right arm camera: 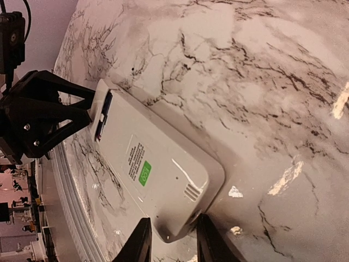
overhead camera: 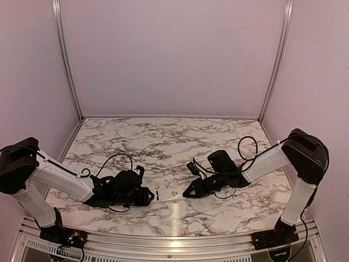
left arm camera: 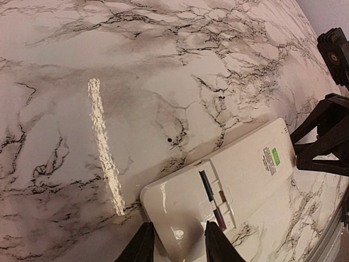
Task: Load the batteries into the remote control
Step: Adjust the remote control without the battery cover at the center of the board, then load the battery cover onto the remote control without the battery cover.
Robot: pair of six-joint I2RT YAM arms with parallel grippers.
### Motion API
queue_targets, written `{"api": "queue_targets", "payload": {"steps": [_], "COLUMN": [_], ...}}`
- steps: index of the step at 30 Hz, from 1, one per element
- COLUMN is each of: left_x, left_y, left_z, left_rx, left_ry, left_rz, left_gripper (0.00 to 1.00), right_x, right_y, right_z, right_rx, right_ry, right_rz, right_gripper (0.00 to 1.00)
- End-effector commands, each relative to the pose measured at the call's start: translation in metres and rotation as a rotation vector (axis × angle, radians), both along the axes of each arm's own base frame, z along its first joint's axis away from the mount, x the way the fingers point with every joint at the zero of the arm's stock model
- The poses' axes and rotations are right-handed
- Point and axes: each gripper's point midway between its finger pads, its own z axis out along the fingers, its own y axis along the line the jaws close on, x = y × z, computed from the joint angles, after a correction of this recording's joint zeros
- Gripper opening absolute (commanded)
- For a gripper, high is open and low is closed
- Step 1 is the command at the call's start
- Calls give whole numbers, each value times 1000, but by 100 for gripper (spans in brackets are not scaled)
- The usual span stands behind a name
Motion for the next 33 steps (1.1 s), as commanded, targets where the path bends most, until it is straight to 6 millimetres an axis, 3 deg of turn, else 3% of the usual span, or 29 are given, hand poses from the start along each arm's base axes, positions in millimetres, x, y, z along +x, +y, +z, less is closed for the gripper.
{"api": "queue_targets", "payload": {"steps": [1, 15, 33], "left_x": [1, -2, -39], "left_y": [-2, -10, -71], "left_z": [-9, -23, -14], "left_rx": [56, 137, -65], "left_ry": [12, 35, 86], "left_rz": [-15, -49, -276], "left_gripper": [32, 25, 17], "right_x": [-13, -20, -22], "right_y": [3, 14, 36], "right_z": [-1, 4, 13], "right_rx": [3, 33, 90], "right_ry": [17, 18, 20], "right_rz": [29, 59, 99], "right_gripper": [27, 26, 21]}}
